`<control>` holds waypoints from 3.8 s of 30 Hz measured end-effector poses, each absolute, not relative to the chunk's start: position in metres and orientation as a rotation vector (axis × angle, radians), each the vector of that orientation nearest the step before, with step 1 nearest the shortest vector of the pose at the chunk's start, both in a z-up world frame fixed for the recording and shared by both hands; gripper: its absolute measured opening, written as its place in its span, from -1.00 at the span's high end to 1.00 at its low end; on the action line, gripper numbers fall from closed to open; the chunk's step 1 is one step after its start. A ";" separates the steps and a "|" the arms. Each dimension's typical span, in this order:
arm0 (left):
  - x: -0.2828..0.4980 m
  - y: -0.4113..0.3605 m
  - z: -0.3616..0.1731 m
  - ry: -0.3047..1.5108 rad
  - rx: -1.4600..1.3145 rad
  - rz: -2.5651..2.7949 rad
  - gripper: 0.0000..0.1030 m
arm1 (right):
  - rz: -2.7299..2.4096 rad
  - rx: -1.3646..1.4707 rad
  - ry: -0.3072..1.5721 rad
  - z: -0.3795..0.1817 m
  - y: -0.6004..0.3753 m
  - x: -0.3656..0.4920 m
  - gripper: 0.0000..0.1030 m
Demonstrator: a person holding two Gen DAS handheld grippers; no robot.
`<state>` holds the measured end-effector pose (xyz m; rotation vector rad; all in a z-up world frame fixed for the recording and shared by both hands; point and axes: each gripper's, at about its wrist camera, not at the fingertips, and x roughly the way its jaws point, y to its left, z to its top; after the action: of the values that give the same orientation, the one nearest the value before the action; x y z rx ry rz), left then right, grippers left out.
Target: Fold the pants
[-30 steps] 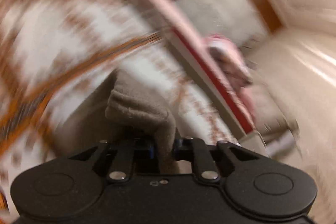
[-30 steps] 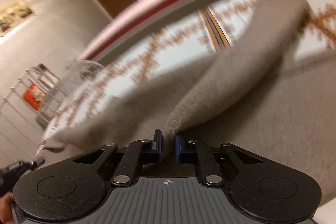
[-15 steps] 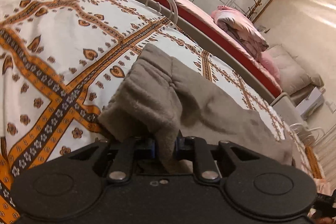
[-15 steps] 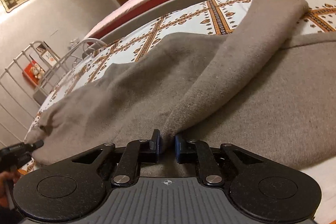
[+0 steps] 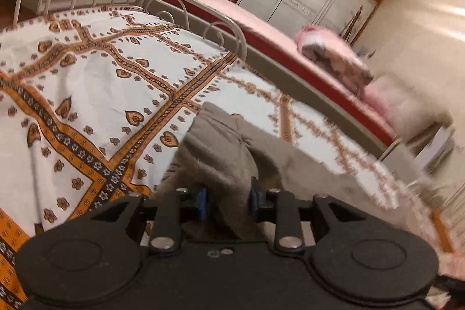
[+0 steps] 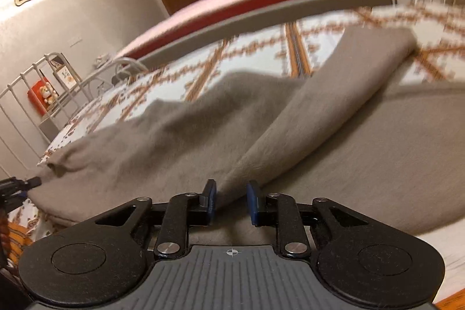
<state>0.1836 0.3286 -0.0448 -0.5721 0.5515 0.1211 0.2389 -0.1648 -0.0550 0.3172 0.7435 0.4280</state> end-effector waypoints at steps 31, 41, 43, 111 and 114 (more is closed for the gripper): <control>0.245 0.221 -0.050 0.820 -0.142 0.263 -0.65 | 0.273 0.132 0.802 -0.048 -0.160 0.319 0.26; 0.249 0.226 -0.052 0.821 -0.196 0.233 -0.76 | 0.231 0.092 0.904 -0.059 -0.168 0.340 0.88; 0.247 0.229 -0.051 0.816 -0.216 0.226 -0.76 | 0.237 0.127 0.886 -0.052 -0.180 0.327 0.91; 0.247 0.241 -0.048 0.817 -0.280 0.182 -0.81 | -0.159 0.422 0.784 -0.030 -0.393 0.249 -0.23; 0.248 0.240 -0.048 0.817 -0.275 0.187 -0.81 | -0.109 0.188 0.725 -0.017 -0.368 0.252 -0.28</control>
<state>0.2476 0.2398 -0.0480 -0.2753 0.8171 0.1870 0.2516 -0.3683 -0.0175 0.1878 0.7245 -0.1086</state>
